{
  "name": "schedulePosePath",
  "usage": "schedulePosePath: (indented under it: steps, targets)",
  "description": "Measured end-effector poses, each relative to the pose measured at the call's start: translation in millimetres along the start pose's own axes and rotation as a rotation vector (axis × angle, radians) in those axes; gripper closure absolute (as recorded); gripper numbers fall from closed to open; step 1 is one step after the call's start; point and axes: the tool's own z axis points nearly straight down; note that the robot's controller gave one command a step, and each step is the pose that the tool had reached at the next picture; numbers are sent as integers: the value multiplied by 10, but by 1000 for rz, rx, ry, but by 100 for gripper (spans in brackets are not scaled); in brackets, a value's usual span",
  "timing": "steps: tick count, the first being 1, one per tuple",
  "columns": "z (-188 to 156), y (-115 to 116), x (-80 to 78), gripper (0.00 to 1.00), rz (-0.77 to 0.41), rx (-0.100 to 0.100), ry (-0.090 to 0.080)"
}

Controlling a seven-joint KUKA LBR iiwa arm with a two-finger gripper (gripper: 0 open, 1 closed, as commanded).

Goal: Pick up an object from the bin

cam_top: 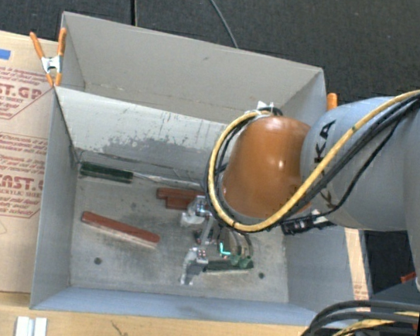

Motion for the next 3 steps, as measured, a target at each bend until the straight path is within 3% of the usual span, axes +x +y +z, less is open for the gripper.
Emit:
schedulePosePath:
  steps: [1, 2, 3]
  targets:
    - [-33, -3, -20, 0, 0, -1, -7]
    - [751, 705, -194, 100, 115, -4, -13]
    - [751, 704, -194, 100, 115, -4, -13]
